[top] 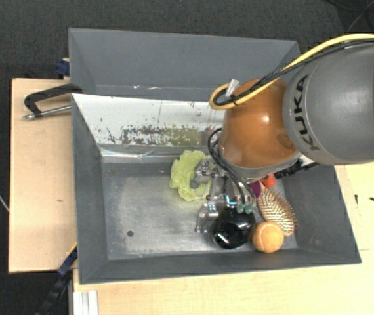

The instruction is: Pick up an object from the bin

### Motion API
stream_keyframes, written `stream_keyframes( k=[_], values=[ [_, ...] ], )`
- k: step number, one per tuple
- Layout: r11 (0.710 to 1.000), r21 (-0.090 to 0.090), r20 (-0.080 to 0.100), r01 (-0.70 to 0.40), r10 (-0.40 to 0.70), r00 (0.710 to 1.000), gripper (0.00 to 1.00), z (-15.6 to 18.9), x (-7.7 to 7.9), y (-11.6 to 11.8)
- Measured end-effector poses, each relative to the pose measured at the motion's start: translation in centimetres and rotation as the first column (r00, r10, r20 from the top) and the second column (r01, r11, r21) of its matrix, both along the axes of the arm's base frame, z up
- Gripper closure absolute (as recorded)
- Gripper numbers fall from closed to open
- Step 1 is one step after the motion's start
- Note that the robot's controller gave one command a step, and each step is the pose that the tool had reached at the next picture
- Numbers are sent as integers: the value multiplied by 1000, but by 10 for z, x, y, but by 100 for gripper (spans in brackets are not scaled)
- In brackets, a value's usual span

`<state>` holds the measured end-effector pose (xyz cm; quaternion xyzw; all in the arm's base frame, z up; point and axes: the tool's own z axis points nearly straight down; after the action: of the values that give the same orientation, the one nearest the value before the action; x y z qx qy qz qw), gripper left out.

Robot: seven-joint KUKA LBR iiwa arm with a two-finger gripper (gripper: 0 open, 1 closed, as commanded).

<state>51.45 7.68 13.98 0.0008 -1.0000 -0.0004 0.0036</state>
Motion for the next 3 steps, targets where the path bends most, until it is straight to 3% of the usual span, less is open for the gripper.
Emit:
stream_keyframes(
  k=[1,2,3],
  values=[
    [1000,1,8,1,-1,1000,0,4,2,0],
    [998,7,10,-60,60,998,0,-56,66,-31],
    [999,12,13,-52,52,999,0,-62,68,-34]
  ],
)
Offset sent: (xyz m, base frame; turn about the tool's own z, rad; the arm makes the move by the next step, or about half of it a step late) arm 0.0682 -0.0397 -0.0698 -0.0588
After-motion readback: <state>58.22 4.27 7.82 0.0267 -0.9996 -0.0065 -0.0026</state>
